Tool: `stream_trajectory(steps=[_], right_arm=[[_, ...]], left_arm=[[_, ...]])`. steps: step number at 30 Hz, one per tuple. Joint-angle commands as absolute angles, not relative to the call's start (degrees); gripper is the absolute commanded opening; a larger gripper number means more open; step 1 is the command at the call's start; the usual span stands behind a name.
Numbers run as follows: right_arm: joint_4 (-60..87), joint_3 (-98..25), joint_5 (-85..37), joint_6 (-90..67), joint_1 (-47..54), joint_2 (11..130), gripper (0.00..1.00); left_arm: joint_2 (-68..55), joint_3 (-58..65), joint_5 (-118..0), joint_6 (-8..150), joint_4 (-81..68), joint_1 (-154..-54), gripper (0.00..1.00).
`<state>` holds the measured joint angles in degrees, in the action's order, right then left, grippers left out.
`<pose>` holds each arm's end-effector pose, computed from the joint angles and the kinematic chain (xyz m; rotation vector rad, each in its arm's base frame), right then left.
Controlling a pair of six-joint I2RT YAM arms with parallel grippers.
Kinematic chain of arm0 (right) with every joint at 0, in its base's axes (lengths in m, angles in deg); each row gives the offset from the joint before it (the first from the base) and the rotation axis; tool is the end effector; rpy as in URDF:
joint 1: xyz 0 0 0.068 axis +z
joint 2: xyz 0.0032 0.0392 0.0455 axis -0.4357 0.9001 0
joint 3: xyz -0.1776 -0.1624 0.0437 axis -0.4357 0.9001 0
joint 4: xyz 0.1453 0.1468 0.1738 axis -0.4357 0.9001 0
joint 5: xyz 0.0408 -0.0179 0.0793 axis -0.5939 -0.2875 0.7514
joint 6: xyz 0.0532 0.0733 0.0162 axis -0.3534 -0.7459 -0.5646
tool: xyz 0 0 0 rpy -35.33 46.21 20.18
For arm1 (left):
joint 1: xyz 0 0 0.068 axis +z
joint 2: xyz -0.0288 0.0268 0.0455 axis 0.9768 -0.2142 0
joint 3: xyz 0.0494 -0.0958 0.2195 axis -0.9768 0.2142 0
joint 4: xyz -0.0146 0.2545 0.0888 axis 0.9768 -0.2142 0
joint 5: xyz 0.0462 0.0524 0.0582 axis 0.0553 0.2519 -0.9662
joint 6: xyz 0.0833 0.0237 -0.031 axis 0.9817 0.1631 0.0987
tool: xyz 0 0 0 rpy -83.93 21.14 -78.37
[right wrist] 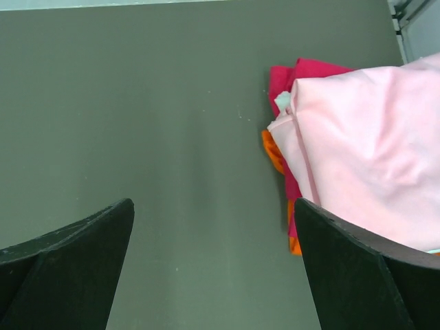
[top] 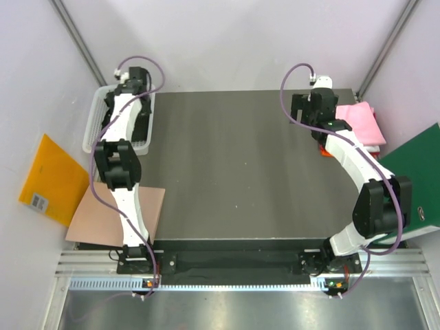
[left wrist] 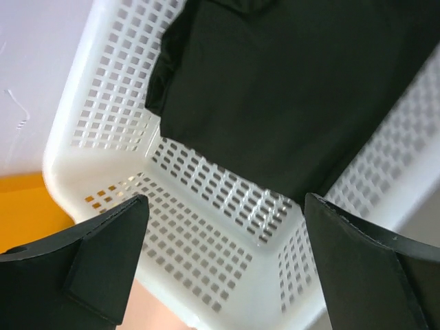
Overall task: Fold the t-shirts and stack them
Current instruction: Grab crumpled tshirt from bin with the left arm
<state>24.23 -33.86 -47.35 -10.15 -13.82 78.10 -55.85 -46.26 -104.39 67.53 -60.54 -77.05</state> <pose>0.4082 0.0634 0.2667 0.0619 2.0254 -0.0951 0.4913 0.0545 0.2370 -0.5707 2.3236 0.6931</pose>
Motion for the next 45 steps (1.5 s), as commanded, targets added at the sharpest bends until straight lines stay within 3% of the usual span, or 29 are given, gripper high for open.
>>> stream_trajectory(steps=[1,5,17,23,26,27,28,30,31,32,37,43,45], right_arm=[[24.4,-37.0,-46.5,-10.3,-12.1,79.2,1.0],[25.1,-37.2,-46.4,-10.4,-11.5,79.7,1.0],[27.2,-40.3,-44.3,-10.5,-10.4,82.7,0.99],[27.0,-40.0,-43.6,-10.9,-10.2,82.9,1.0],[26.6,-40.0,-43.1,-11.2,-10.2,82.9,1.0],[26.5,-40.0,-42.7,-11.2,-10.2,82.9,1.0],[26.5,-40.0,-42.4,-11.4,-10.2,83.1,1.0],[26.5,-40.0,-41.8,-11.6,-10.2,83.3,1.0],[26.5,-40.1,-41.9,-11.7,-10.2,83.5,1.0],[26.5,-39.8,-41.8,-11.8,-10.1,83.4,1.0],[26.3,-38.3,-41.4,-12.7,-10.1,82.3,1.0],[26.0,-35.5,-40.6,-14.1,-9.8,81.5,1.0],[26.0,-35.0,-40.6,-14.3,-9.7,81.2,1.0]], left_arm=[[-51.0,-46.0,-96.4,60.4,-56.5,-68.7,1.0],[-47.8,-40.1,-87.7,58.6,-48.0,-63.2,0.99],[-60.7,-44.6,-65.3,56.9,-47.9,-58.8,0.99],[-66.3,-46.4,-66.8,55.9,-49.4,-59.1,0.99],[-69.1,-48.7,-74.4,59.6,-50.5,-61.4,1.0],[-70.4,-50.3,-76.7,60.8,-51.9,-63.0,0.95],[-71.8,-54.6,-80.7,62.9,-53.3,-63.8,0.73],[-76.2,-58.8,-83.5,64.0,-57.6,-65.3,0.52],[-76.9,-59.6,-85.2,63.5,-58.0,-65.5,0.1],[-77.1,-59.2,-85.7,62.8,-58.4,-65.6,0.0],[-70.5,-52.5,-87.3,58.2,-55.8,-65.5,0.0],[-45.3,-34.0,-80.4,54.9,-37.0,-65.6,0.0],[-41.7,-33.4,-77.9,53.7,-33.2,-65.8,0.0]])
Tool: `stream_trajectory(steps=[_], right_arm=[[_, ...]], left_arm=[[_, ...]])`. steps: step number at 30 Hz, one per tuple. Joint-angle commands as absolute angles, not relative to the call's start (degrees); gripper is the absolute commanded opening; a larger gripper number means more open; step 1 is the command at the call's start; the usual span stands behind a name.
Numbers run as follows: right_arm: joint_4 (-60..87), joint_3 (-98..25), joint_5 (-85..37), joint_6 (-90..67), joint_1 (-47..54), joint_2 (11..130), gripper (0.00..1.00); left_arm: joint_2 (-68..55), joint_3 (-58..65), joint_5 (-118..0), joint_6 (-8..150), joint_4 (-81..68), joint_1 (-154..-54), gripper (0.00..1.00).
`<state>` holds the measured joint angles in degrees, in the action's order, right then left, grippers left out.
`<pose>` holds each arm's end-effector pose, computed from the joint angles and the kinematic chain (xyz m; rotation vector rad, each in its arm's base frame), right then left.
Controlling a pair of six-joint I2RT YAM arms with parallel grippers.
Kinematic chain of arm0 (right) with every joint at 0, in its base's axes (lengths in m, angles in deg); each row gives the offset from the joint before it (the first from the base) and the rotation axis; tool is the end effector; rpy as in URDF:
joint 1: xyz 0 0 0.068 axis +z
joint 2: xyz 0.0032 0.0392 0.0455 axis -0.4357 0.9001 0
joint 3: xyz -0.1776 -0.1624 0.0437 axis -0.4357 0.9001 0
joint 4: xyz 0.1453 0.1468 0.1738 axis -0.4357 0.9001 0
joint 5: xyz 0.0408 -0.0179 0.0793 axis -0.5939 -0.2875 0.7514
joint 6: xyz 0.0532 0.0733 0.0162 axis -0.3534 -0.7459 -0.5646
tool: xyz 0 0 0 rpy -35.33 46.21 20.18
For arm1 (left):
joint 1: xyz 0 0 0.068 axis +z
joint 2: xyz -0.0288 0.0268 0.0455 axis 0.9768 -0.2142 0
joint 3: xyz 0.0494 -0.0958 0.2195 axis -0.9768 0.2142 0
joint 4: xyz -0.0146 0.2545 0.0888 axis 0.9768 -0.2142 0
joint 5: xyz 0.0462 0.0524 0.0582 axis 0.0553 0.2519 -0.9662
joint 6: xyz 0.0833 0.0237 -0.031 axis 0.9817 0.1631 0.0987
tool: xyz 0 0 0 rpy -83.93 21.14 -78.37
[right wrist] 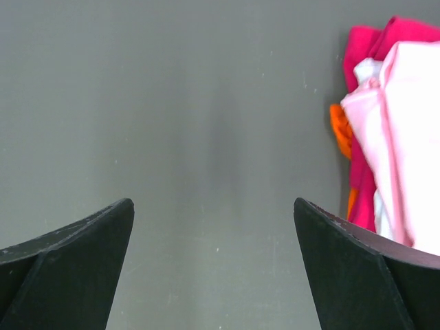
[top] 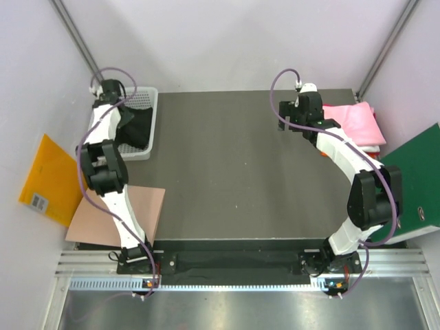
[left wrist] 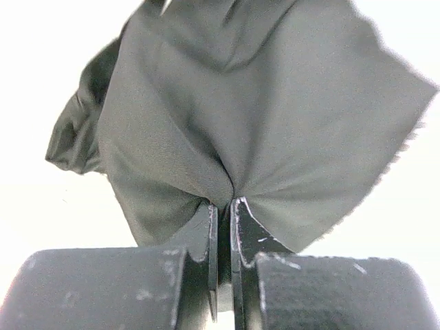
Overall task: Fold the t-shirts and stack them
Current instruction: Grab crumpled tshirt from bin with the left arm, then move the tshirt to the center of the board
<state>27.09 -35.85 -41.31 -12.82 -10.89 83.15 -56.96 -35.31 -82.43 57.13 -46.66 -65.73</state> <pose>0.4151 0.0958 0.2376 -0.0220 2.1387 0.0469 0.4960 0.1263 0.1713 -0.8927 2.3047 0.2245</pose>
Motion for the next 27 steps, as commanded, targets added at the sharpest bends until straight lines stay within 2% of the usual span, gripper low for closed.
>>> stream_trajectory(steps=[1,5,10,16,20,24,27], right_arm=[[25.9,-34.7,-40.6,-14.5,-9.7,80.9,1.0],[25.2,-34.2,-41.7,-14.6,-9.7,80.0,1.0],[24.7,-34.2,-42.9,-14.4,-9.7,79.6,1.0],[24.5,-34.1,-46.8,-15.1,-11.1,77.9,1.0],[25.1,-33.1,-47.2,-18.3,-15.5,77.2,1.0],[24.1,-29.5,-45.1,-20.6,-24.6,73.7,1.0],[23.1,-27.8,-44.6,-18.9,-29.2,70.1,1.0]], left_arm=[[-39.3,-34.9,-76.9,52.8,-33.1,-65.9,0.0],[-35.4,-40.2,-69.2,51.6,-32.4,-68.5,0.0],[-35.6,-45.8,-51.5,49.6,-33.7,-74.3,0.0],[-40.4,-51.4,-35.0,49.2,-36.7,-91.0,0.0],[-45.0,-58.7,-25.2,44.5,-34.0,-98.2,0.0],[-45.9,-58.8,-22.3,36.6,-26.2,-101.6,0.0],[-43.6,-53.4,-28.8,37.9,-28.3,-101.3,0.0]])
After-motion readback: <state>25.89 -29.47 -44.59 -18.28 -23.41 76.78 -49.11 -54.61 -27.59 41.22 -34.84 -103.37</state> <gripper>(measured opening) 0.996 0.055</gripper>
